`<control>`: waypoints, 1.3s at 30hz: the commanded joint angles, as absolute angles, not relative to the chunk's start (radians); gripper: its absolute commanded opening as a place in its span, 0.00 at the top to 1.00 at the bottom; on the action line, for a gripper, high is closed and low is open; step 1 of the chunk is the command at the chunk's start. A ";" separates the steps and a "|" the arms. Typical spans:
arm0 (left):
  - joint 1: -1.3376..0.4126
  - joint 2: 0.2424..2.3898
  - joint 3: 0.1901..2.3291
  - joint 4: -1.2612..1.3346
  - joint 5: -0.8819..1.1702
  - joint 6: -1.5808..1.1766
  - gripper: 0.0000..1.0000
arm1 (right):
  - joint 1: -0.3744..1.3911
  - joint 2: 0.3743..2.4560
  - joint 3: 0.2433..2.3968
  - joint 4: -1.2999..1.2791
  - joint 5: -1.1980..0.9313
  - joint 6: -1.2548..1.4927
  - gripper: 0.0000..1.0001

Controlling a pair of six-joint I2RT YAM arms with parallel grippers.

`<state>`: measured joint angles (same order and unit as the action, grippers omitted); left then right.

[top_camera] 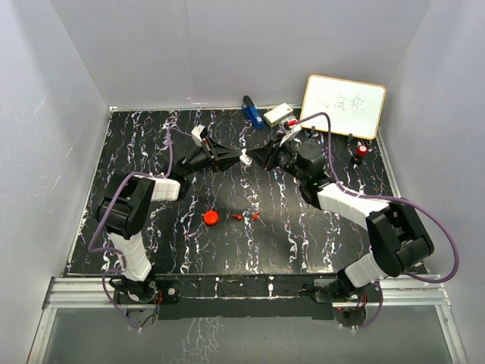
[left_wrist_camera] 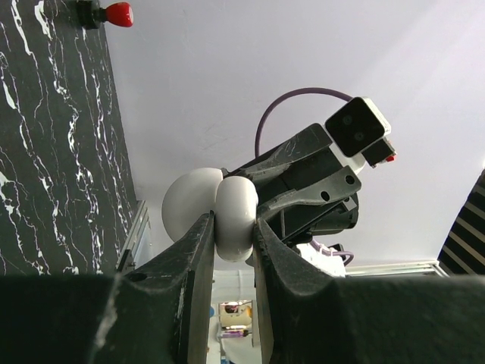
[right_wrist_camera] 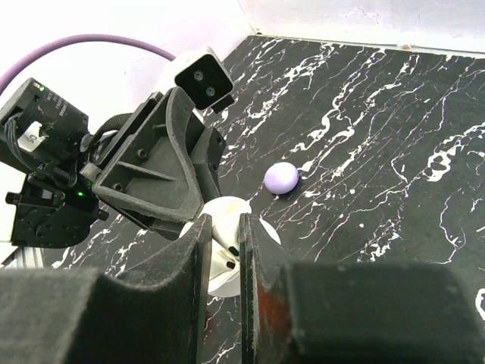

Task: Insert the wireless bluetooth earbuds into the charging case
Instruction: Place the earbud in the charging case.

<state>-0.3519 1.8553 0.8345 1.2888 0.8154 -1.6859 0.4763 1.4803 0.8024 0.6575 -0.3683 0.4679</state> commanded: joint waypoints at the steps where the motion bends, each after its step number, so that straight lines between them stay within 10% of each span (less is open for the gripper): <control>1: -0.358 1.790 0.866 1.297 0.825 -1.669 1.00 | 0.481 1.479 0.813 0.681 -0.351 0.439 1.00; 10: -0.359 1.791 0.877 1.285 0.825 -1.663 1.00 | 0.486 1.483 0.829 0.645 -0.348 0.416 0.98; 23: -0.359 1.809 0.859 1.292 0.823 -1.660 1.00 | 0.487 1.453 0.843 0.656 -0.315 0.410 0.44; 33: -0.358 1.840 0.856 1.255 0.742 -1.675 1.00 | 0.487 1.266 0.777 0.510 -0.160 0.277 0.32; 36: -0.358 1.848 0.858 1.248 0.692 -1.697 1.00 | 0.490 1.193 0.707 0.489 -0.114 0.234 0.03; 39: -0.357 1.861 0.869 1.252 0.645 -1.727 1.00 | 0.493 1.125 0.599 0.563 -0.090 0.166 0.02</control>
